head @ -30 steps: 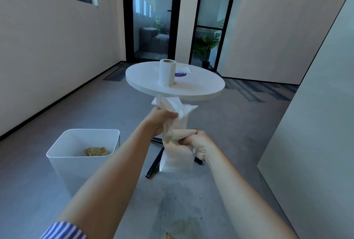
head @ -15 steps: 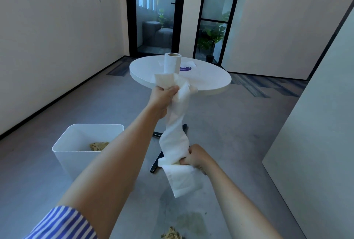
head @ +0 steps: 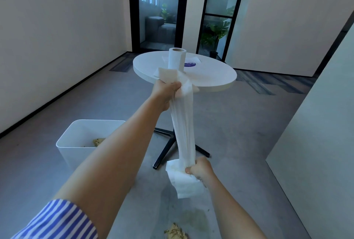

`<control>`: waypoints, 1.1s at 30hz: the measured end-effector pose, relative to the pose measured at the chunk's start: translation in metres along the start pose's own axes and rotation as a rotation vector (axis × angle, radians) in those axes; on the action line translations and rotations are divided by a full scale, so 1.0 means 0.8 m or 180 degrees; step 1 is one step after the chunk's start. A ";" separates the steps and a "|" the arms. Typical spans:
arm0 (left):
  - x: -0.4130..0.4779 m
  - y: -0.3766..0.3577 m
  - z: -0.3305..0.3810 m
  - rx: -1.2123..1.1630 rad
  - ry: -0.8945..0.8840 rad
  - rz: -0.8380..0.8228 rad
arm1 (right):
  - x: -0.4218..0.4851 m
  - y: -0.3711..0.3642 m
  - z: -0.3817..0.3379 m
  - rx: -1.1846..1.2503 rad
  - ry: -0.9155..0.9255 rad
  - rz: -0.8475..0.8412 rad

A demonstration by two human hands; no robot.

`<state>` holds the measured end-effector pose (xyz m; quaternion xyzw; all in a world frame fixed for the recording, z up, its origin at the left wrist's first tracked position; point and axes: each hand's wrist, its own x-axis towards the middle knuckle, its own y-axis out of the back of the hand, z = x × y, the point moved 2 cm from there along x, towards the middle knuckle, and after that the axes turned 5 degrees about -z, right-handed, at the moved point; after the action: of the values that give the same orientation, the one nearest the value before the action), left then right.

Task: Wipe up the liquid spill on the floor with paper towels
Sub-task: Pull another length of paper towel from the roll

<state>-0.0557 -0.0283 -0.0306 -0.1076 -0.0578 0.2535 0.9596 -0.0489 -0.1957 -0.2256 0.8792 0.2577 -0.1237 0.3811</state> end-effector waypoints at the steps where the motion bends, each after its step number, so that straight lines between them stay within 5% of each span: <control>1: 0.000 0.002 -0.004 0.0011 0.0039 0.0037 | -0.001 -0.005 0.003 -0.0025 -0.0027 0.0001; 15: 0.015 0.024 -0.025 -0.0037 0.0375 0.0595 | 0.006 -0.015 0.015 -0.0193 -0.0079 0.0089; 20: 0.035 0.045 0.002 0.0011 0.0059 0.0828 | -0.007 -0.016 0.057 -0.0820 -0.0295 0.0152; 27: 0.030 0.059 -0.022 0.0641 0.0228 0.0749 | 0.006 0.014 0.003 0.1017 -0.0045 -0.0026; 33: 0.012 0.076 -0.075 0.0626 0.0410 0.0303 | 0.007 0.047 -0.028 0.1539 0.0007 -0.0430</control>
<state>-0.0664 0.0170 -0.1025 -0.0316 0.0343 0.2958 0.9541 -0.0233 -0.1989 -0.1899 0.9258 0.2791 -0.2060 0.1503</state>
